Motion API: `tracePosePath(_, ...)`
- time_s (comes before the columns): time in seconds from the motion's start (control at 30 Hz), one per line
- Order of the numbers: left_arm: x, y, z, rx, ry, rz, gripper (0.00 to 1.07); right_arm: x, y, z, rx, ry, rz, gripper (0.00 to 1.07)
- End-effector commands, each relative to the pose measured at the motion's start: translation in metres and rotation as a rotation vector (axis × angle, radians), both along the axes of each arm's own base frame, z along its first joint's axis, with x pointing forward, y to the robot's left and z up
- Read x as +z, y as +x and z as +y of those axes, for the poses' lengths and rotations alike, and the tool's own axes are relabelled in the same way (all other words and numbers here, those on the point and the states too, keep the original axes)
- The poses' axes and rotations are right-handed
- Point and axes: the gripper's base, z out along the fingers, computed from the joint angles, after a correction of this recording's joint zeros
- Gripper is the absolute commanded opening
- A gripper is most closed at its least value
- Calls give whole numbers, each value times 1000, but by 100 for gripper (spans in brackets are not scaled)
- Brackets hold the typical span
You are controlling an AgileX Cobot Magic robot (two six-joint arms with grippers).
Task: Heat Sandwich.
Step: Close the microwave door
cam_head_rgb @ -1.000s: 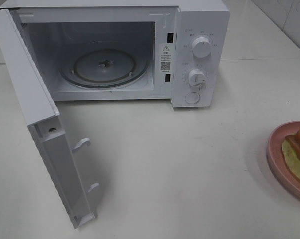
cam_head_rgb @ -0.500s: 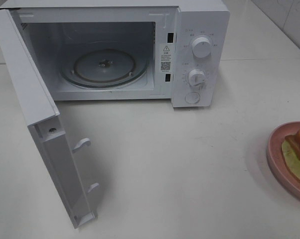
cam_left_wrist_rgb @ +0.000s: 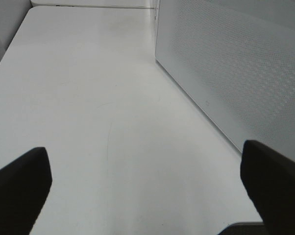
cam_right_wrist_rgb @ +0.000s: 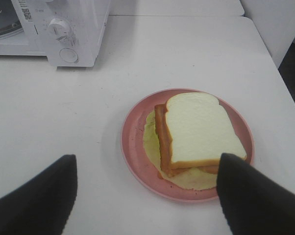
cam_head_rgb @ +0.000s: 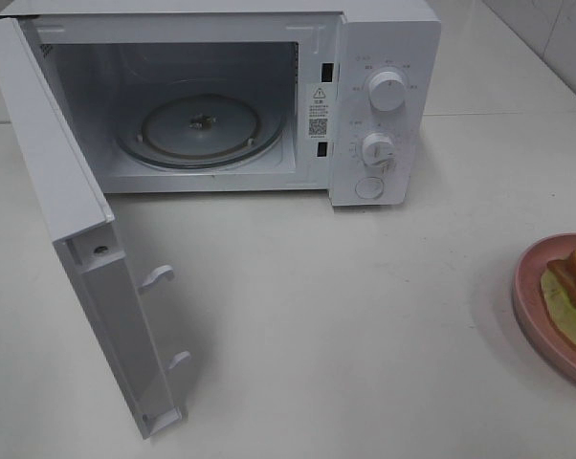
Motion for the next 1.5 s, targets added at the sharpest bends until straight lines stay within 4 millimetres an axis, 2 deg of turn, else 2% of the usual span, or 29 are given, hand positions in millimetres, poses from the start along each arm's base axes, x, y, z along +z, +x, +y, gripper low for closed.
tracePosePath(0.03,1,-1,-1,-1,-6,-18,100,0,-4,0,-5,-1,-33,75)
tracePosePath(0.4,1,-1,-1,-4,-11,-23,100,0,-4,0,-5,-1,-33,75)
tracePosePath(0.63,16,4,-1,1,-7,-46,97,0,-4,0,-8,-1,-33,75)
tracePosePath(0.77,19,27,0,3,-8,24,87,0,-4,0,-8,-1,-33,75)
tracePosePath(0.8,21,38,0,5,-9,41,78,0,-4,0,-8,-1,-33,75)
tracePosePath(0.83,21,38,0,5,-9,41,78,0,-4,0,-8,-1,-33,75)
tracePosePath(0.93,23,54,0,8,-10,60,62,0,-4,0,-8,-1,-33,75)
tracePosePath(0.97,23,54,0,8,-10,60,62,0,-4,0,-8,-1,-33,75)
tracePosePath(1.0,23,65,0,10,-11,69,52,0,-4,0,-8,-1,-33,75)
tracePosePath(1.07,24,77,0,12,-11,70,41,0,-4,0,-8,-1,-33,75)
tracePosePath(1.1,24,88,0,16,-8,67,29,0,-4,0,-8,-1,-33,75)
tracePosePath(1.13,24,88,0,16,-8,67,29,0,-4,0,-8,-1,-33,75)
tracePosePath(1.2,21,98,0,19,-6,73,11,0,-4,0,-8,-1,-33,75)
tracePosePath(1.23,15,111,1,22,-4,74,0,0,-4,0,-8,-1,-33,75)
tracePosePath(1.33,8,121,1,25,0,65,0,0,-4,0,-8,-1,-33,75)
tracePosePath(1.4,-6,137,1,30,0,31,0,0,-4,0,-8,-1,-33,75)
tracePosePath(1.5,-17,147,2,35,1,1,0,0,-4,0,-8,-1,-33,75)
